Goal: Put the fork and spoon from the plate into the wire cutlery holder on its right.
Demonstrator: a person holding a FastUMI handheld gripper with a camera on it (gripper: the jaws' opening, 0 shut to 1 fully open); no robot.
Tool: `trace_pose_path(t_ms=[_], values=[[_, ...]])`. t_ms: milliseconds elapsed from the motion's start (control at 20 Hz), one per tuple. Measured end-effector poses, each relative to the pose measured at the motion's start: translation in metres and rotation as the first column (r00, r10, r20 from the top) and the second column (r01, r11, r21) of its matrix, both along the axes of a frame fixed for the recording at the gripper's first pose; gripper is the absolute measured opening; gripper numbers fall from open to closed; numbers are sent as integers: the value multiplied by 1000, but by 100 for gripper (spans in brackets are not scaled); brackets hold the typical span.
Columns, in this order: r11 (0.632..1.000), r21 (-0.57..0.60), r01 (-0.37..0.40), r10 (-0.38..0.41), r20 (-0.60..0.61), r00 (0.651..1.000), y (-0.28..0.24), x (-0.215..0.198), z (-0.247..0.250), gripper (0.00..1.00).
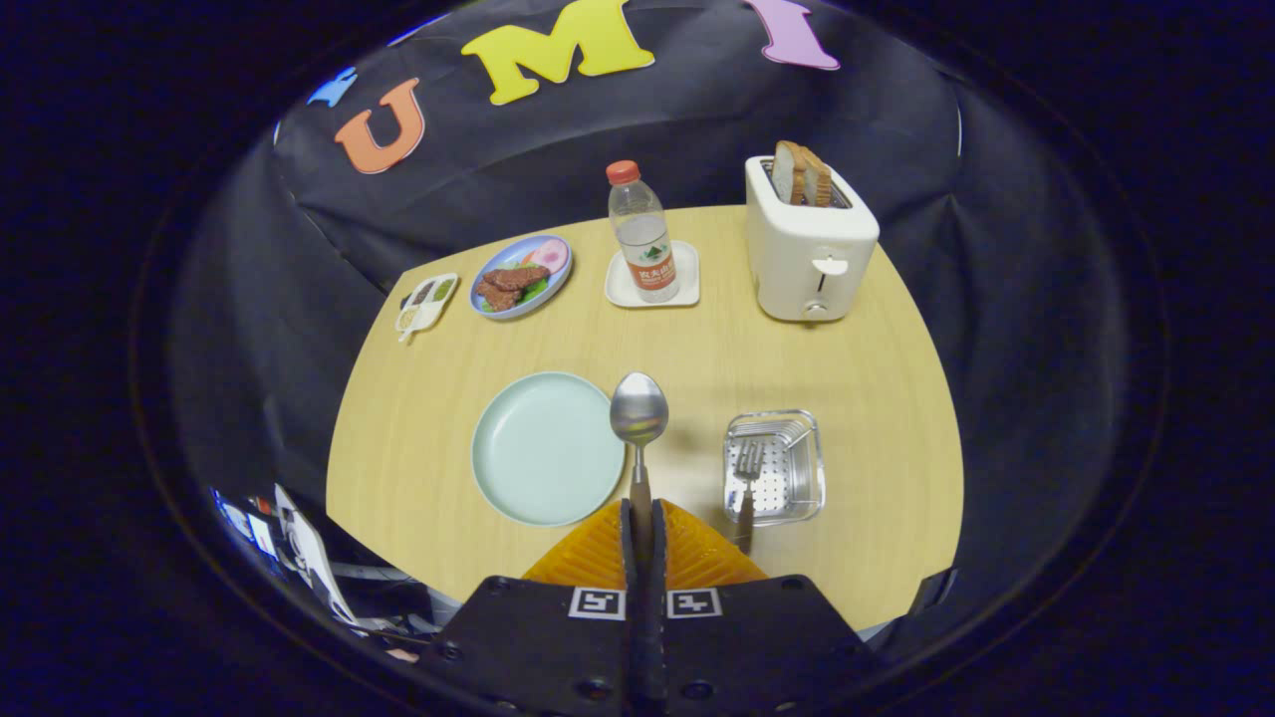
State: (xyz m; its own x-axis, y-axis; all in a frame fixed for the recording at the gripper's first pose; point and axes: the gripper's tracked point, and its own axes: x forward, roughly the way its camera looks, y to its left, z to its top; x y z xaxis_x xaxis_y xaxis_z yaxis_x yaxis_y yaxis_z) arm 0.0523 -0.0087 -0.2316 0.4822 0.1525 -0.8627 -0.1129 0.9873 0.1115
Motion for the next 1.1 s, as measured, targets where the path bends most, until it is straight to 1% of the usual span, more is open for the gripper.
trace_pose_path(t_ms=[100, 200, 350, 450, 650, 850, 1050, 1100], values=[[1000, -26, 11, -12, -22, 1000, -20, -3, 6, 0], [999, -43, 5, -7, -51, 999, -36, -7, 8, 1], [999, -41, 18, -23, -128, 992, -54, -14, 3, 0], [999, -25, 48, -52, -190, 980, -60, -20, -6, 1], [993, 3, 116, -112, -248, 962, -65, -16, -23, 1], [981, 0, 192, -182, -322, 929, -65, -12, -35, 1], [970, -10, 244, -231, -361, 903, -63, -5, -45, 1], [968, -14, 250, -239, -357, 903, -64, -2, -47, 5]])
